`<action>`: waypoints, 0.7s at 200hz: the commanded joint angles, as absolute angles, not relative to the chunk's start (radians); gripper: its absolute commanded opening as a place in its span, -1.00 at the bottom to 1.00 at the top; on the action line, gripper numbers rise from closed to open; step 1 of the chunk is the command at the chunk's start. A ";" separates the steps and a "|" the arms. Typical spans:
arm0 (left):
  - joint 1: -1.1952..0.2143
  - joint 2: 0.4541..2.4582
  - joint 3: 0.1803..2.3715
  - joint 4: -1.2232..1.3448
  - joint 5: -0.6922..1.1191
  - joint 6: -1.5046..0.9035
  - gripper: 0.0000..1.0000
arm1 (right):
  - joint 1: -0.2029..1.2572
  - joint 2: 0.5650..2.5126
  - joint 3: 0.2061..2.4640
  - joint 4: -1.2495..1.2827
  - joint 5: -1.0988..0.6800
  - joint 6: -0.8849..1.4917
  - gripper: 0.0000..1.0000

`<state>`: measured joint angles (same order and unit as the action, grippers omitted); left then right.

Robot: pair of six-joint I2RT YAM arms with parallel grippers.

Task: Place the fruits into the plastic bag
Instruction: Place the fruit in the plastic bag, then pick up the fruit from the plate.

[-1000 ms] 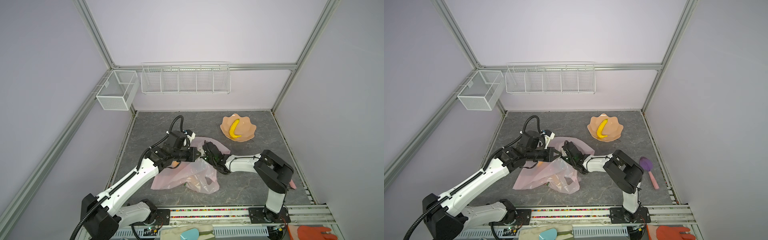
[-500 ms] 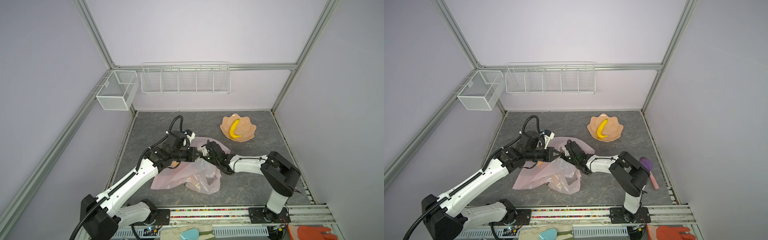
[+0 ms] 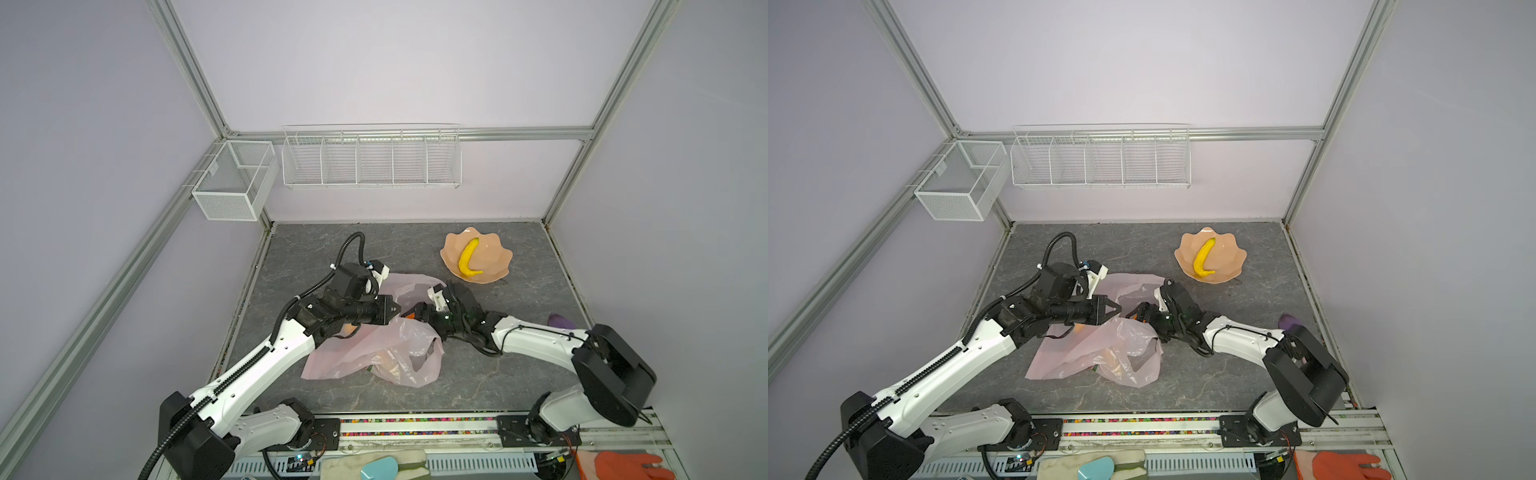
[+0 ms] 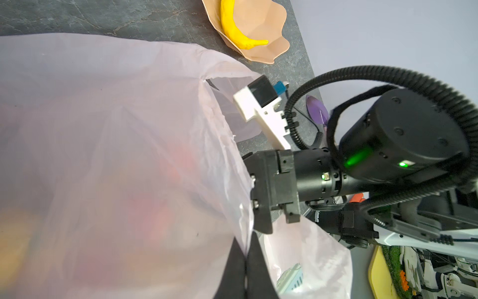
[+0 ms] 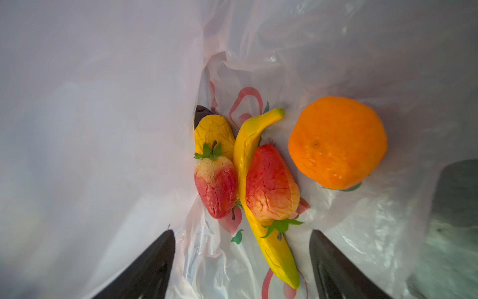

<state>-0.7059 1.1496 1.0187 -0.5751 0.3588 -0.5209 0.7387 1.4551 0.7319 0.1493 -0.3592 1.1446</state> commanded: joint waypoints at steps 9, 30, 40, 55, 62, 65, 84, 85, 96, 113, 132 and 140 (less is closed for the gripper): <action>-0.701 1.132 1.008 -0.577 0.349 -0.521 -1.00 | 0.694 1.335 0.695 0.019 -0.324 1.089 0.77; -0.701 1.134 1.008 -0.574 0.350 -0.522 -1.00 | 0.659 1.257 0.660 -0.034 -0.314 1.070 0.83; -0.701 1.136 1.008 -0.574 0.351 -0.522 -1.00 | 0.641 1.220 0.644 -0.064 -0.312 1.063 0.85; -0.701 1.140 1.008 -0.571 0.352 -0.522 -1.00 | 0.613 1.168 0.625 -0.105 -0.311 1.054 0.88; -0.701 1.140 1.008 -0.571 0.352 -0.522 -1.00 | 0.599 1.141 0.616 -0.125 -0.314 1.047 0.90; -0.701 1.141 1.009 -0.571 0.354 -0.521 -1.00 | 0.593 1.129 0.613 -0.135 -0.314 1.044 0.90; -0.701 1.145 1.008 -0.569 0.355 -0.521 -1.00 | 0.550 1.058 0.603 -0.206 -0.314 1.019 0.93; -0.701 1.145 1.008 -0.568 0.356 -0.521 -1.00 | 0.547 1.054 0.603 -0.210 -0.314 1.018 0.93; -0.701 1.147 1.007 -0.565 0.357 -0.521 -1.00 | 0.516 1.016 0.599 -0.249 -0.317 1.006 0.94; -0.701 1.150 1.007 -0.562 0.358 -0.522 -1.00 | 0.464 0.961 0.595 -0.309 -0.326 0.987 0.95; -0.701 1.153 1.008 -0.560 0.359 -0.522 -1.00 | 0.407 0.915 0.596 -0.366 -0.341 0.962 0.96; -0.701 1.155 1.009 -0.560 0.359 -0.520 -1.00 | 0.388 0.901 0.595 -0.385 -0.345 0.952 0.97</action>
